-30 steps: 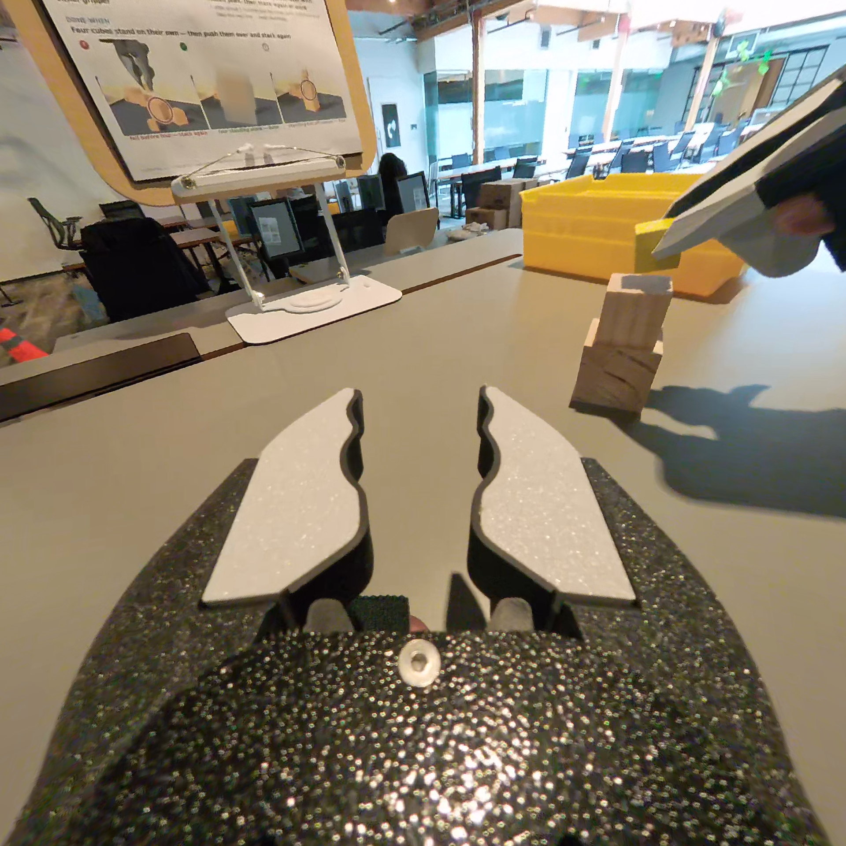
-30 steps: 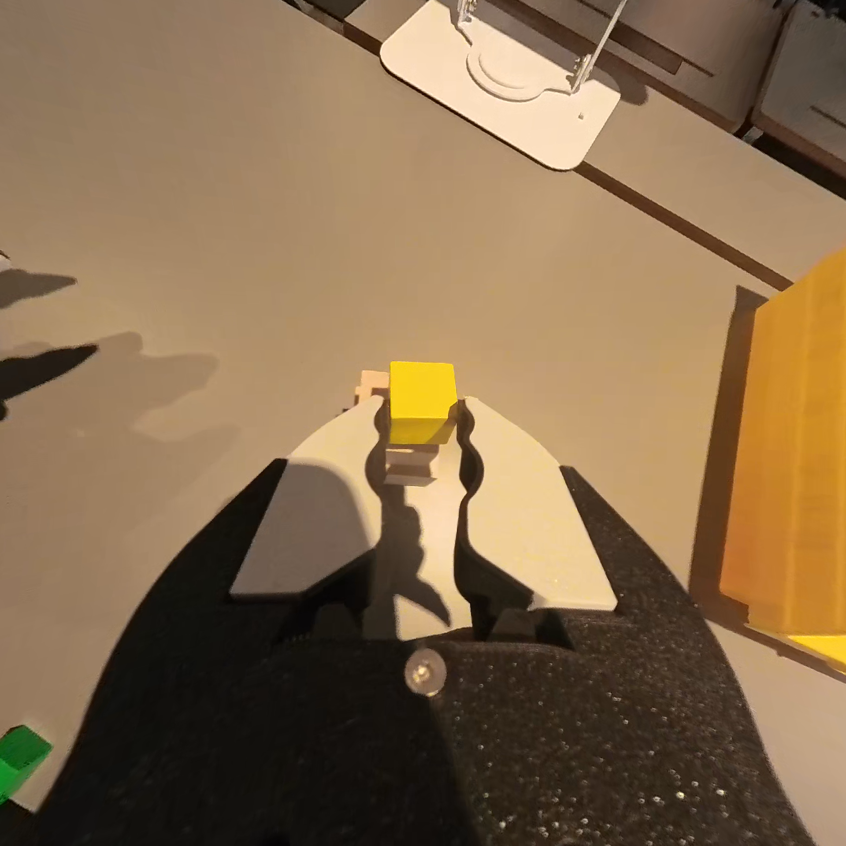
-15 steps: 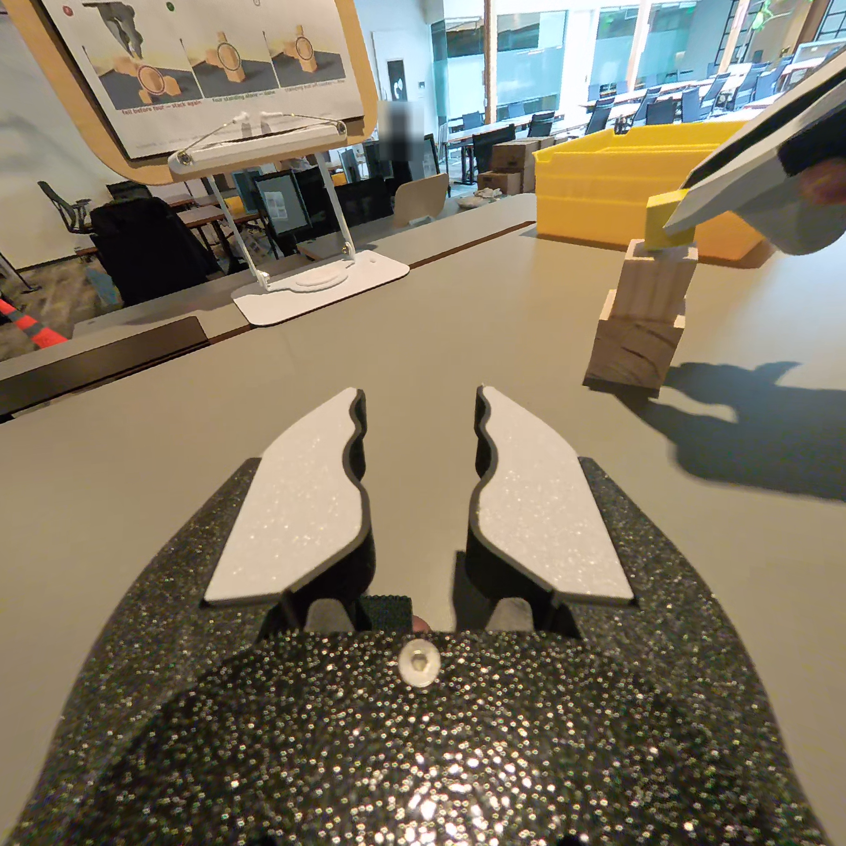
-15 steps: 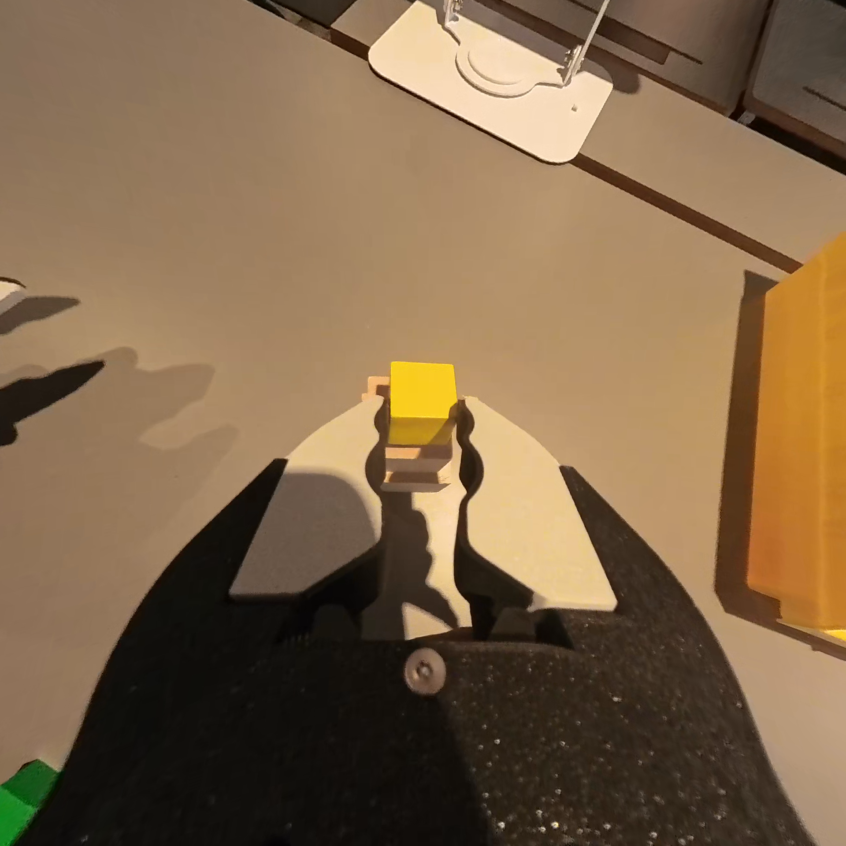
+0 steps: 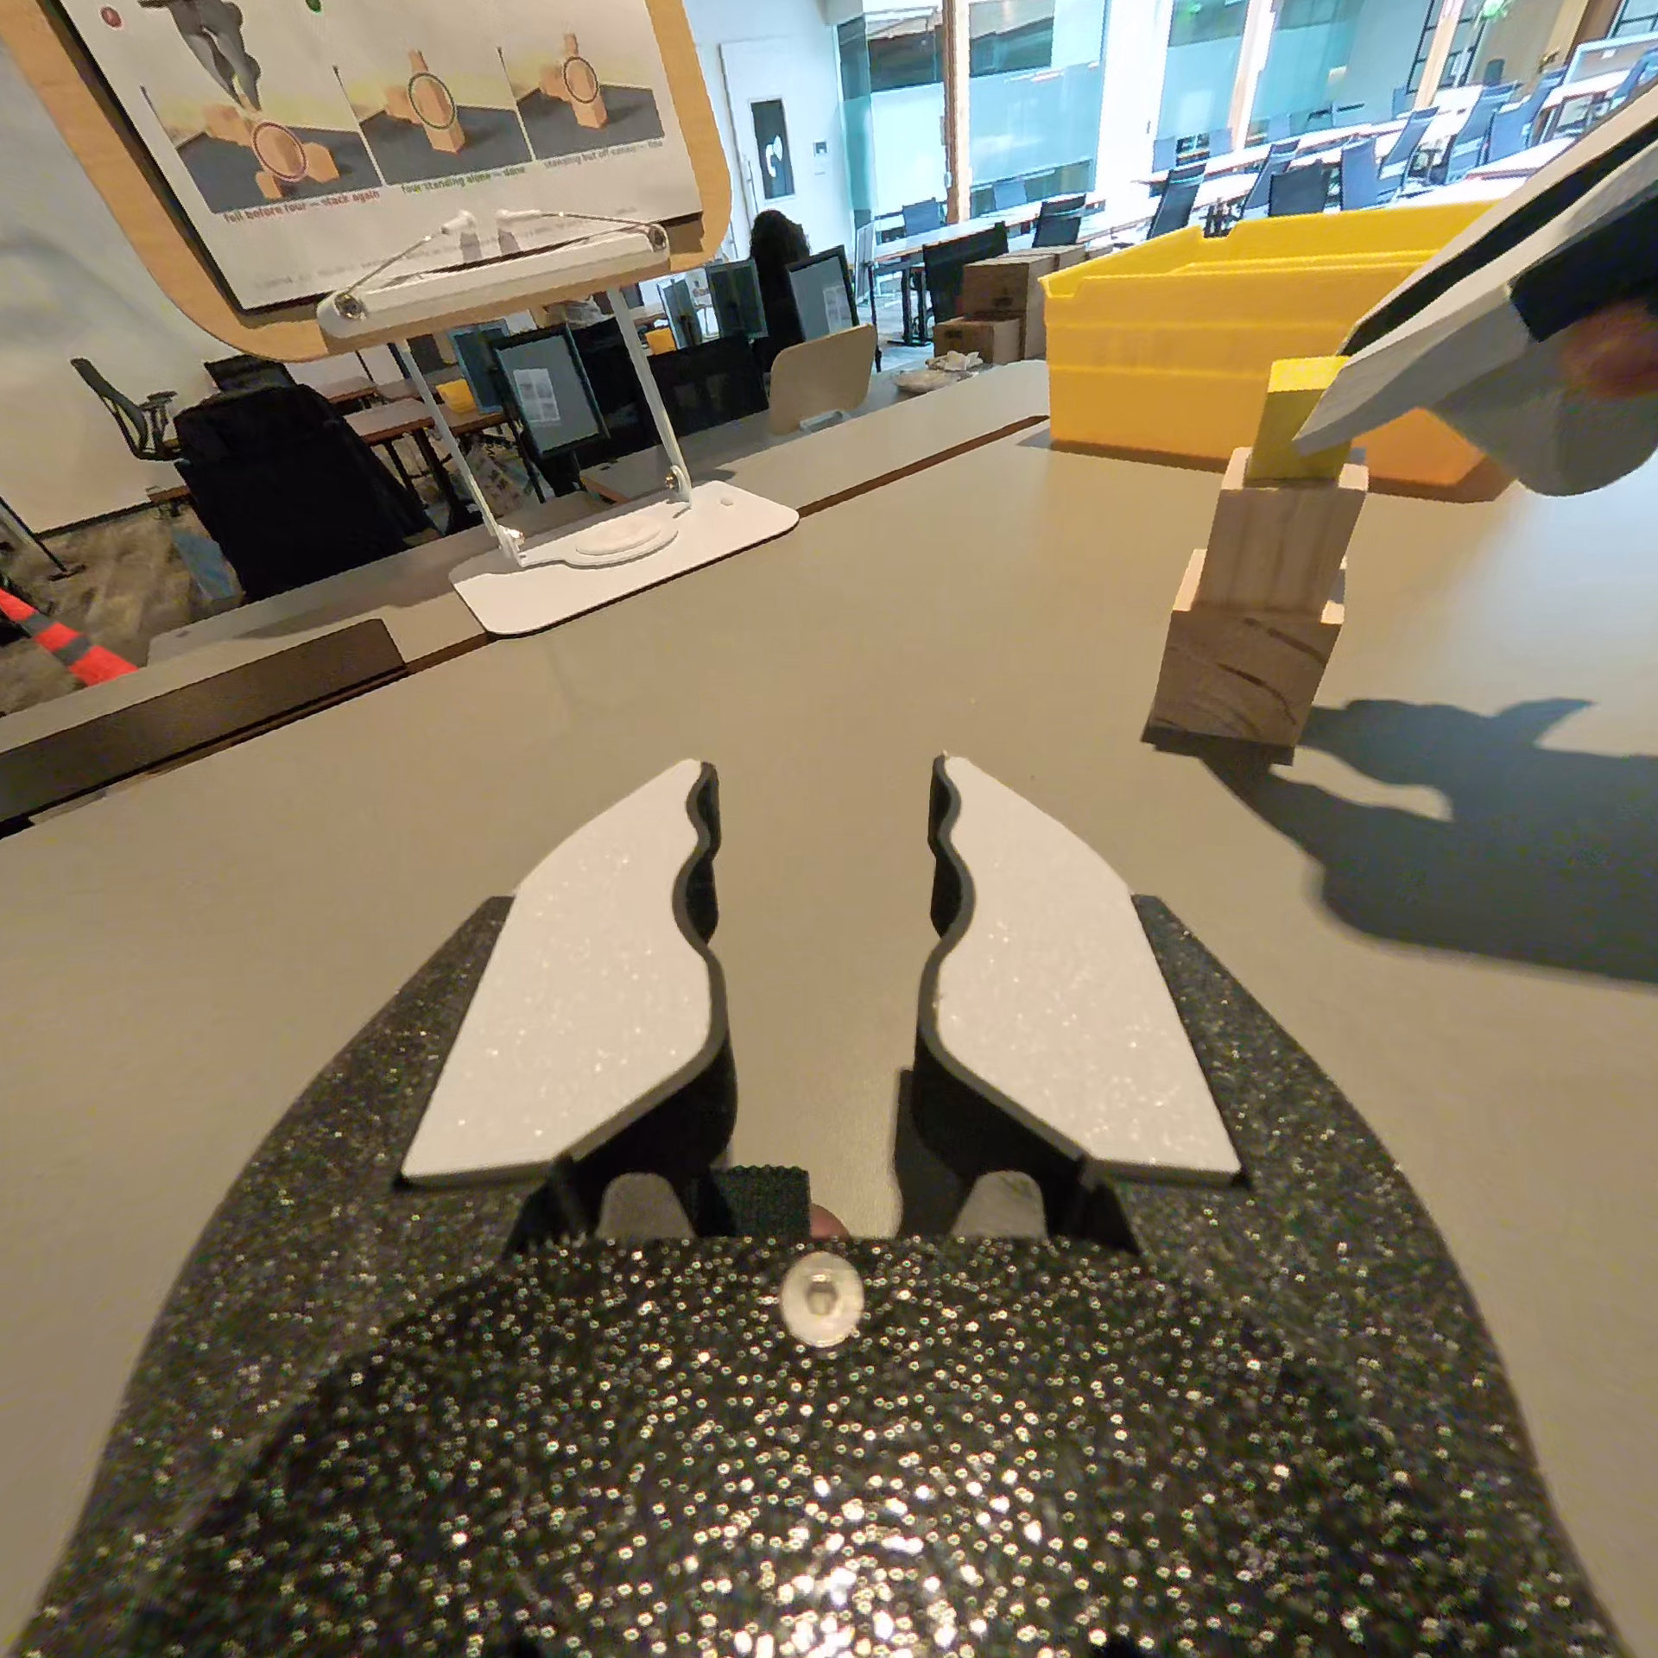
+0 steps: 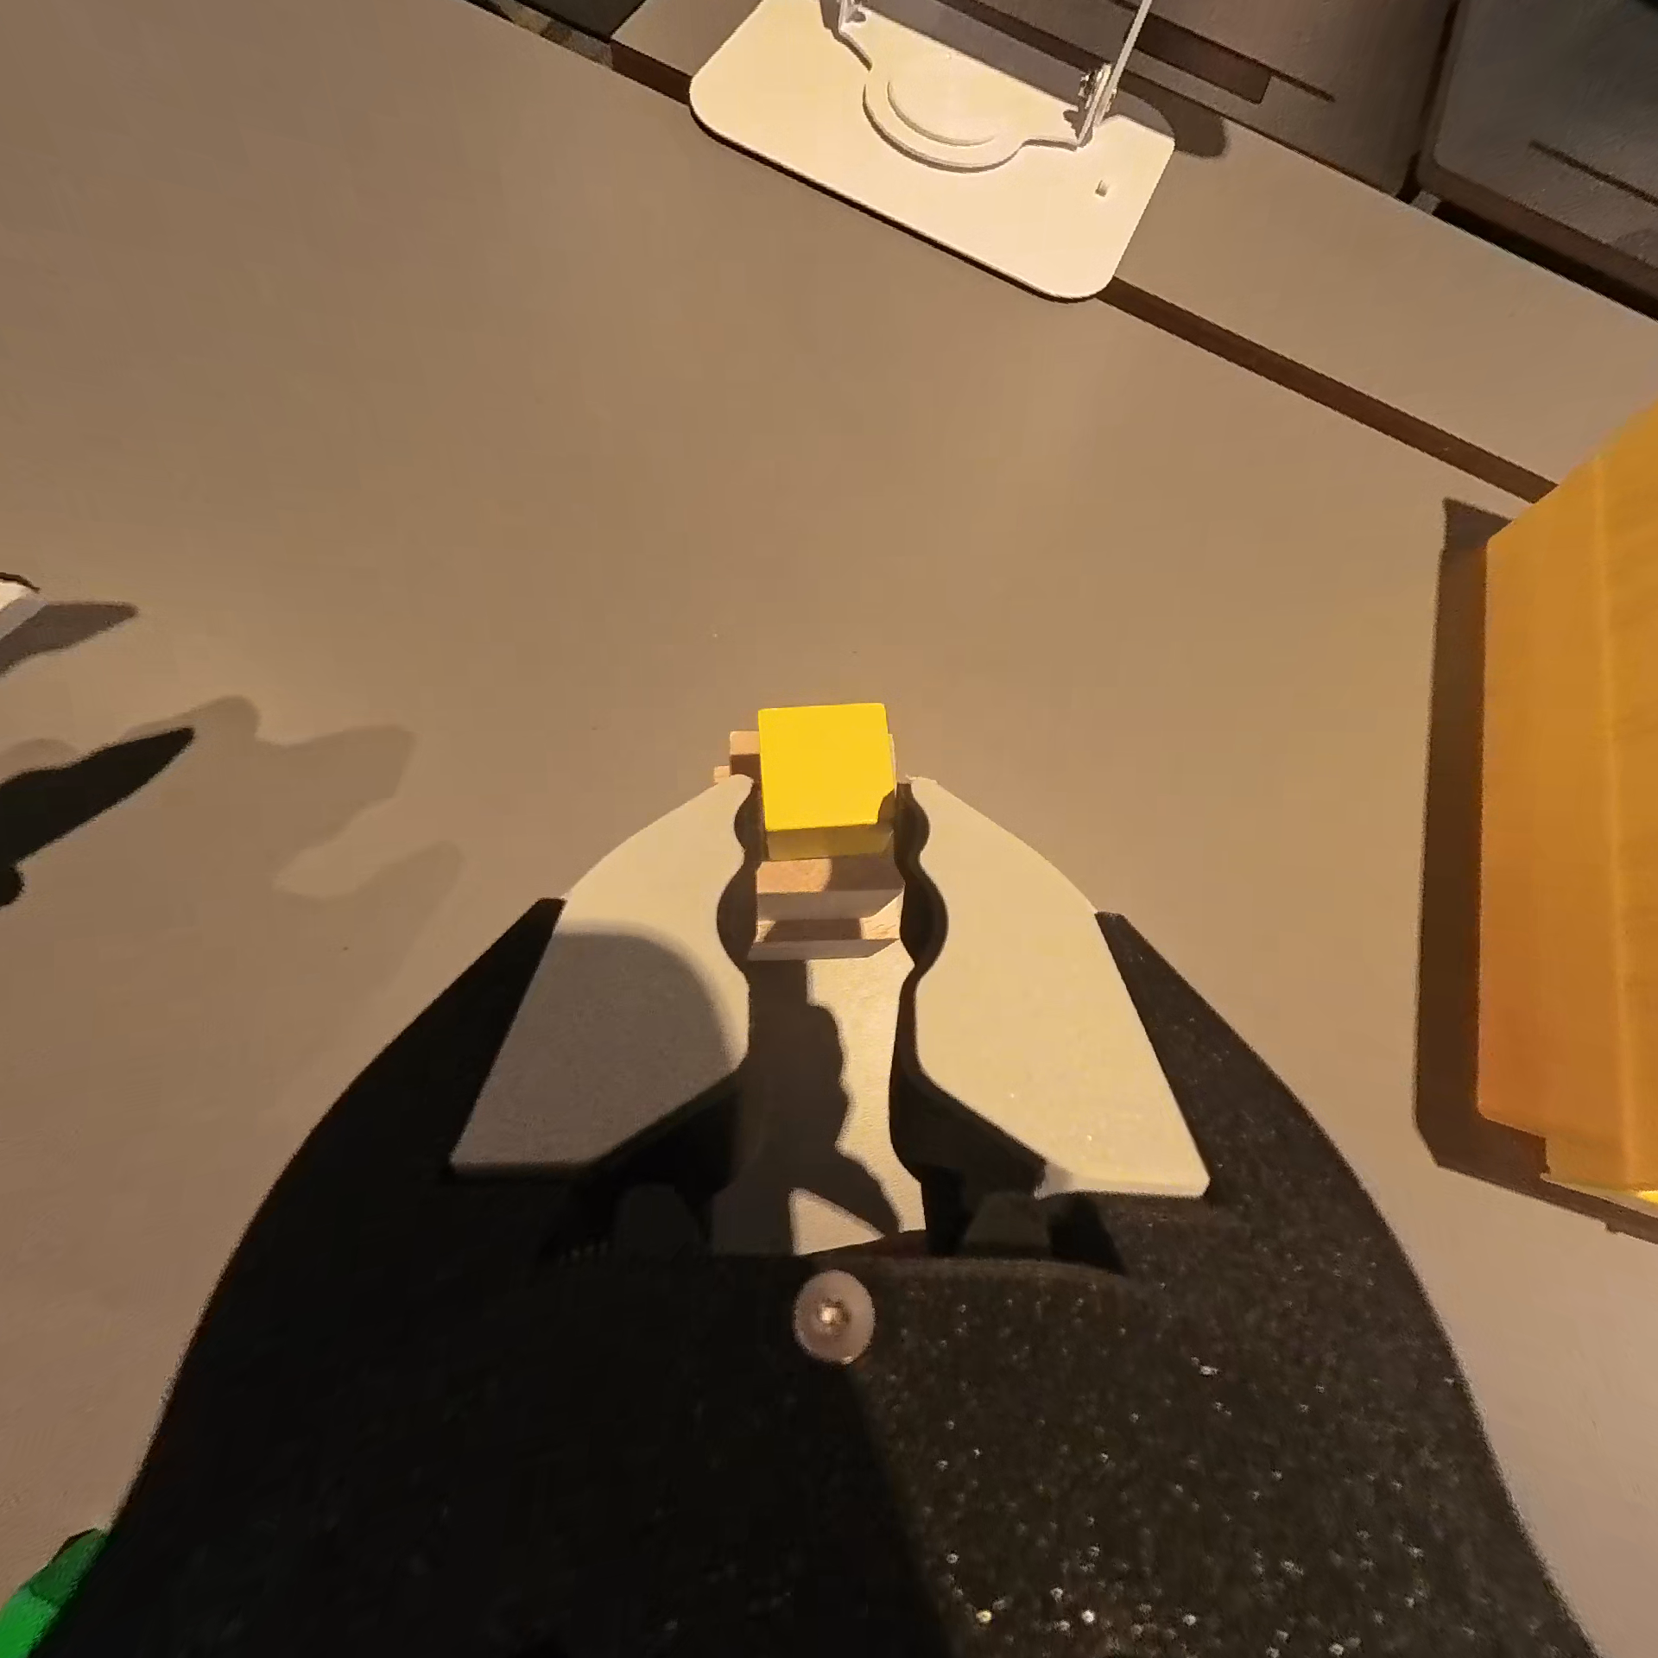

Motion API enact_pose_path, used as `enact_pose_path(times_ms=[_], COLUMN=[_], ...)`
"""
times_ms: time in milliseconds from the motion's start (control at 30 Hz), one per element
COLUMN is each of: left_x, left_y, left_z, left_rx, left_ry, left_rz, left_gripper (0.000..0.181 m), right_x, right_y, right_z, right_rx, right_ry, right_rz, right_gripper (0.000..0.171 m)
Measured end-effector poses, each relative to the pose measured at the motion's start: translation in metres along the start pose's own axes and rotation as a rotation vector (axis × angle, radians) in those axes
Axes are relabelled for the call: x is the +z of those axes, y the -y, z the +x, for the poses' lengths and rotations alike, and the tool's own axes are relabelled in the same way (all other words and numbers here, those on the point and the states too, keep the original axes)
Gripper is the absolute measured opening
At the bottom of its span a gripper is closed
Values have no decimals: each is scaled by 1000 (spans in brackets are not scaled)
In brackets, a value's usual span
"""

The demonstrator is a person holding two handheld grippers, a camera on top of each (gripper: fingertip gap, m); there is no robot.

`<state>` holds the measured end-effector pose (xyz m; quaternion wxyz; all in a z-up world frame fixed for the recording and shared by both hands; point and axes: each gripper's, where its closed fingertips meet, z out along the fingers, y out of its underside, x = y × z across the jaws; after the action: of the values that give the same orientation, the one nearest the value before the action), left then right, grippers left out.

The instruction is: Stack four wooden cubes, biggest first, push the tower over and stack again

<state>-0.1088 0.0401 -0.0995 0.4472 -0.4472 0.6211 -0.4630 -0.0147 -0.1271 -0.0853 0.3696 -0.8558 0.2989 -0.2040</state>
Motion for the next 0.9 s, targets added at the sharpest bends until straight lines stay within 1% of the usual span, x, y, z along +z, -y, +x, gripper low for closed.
enact_pose_path(times_ms=[367,467,567,667,733,800,833,900], left_x=[1,1,1,0,0,0,0,0], left_y=[-1,-1,-1,-1,-1,-1,-1,-1], left_z=[3,4,4,3,3,2,2,3], left_rx=[23,30,32,25,20,18,19,25], left_ry=[-5,-6,-6,-5,-4,-3,-2,-2], left_rz=[-9,-12,-12,-11,-7,-7,-7,-10], left_gripper=[44,44,44,44,43,44,44,44], right_x=[0,0,-6,-20,-35,-49,-55,-71], right_y=[-4,-4,-6,-16,-23,-31,-37,-58], right_z=[0,-1,0,12,20,12,0,-38], right_rx=[27,28,10,-9,-33,-109,-181,-395], right_ry=[-3,-3,-6,-39,-68,-11,59,238], right_rz=[-2,0,-4,-34,-47,-57,-61,-73], right_gripper=[30,34,44,53,54,54,53,52])
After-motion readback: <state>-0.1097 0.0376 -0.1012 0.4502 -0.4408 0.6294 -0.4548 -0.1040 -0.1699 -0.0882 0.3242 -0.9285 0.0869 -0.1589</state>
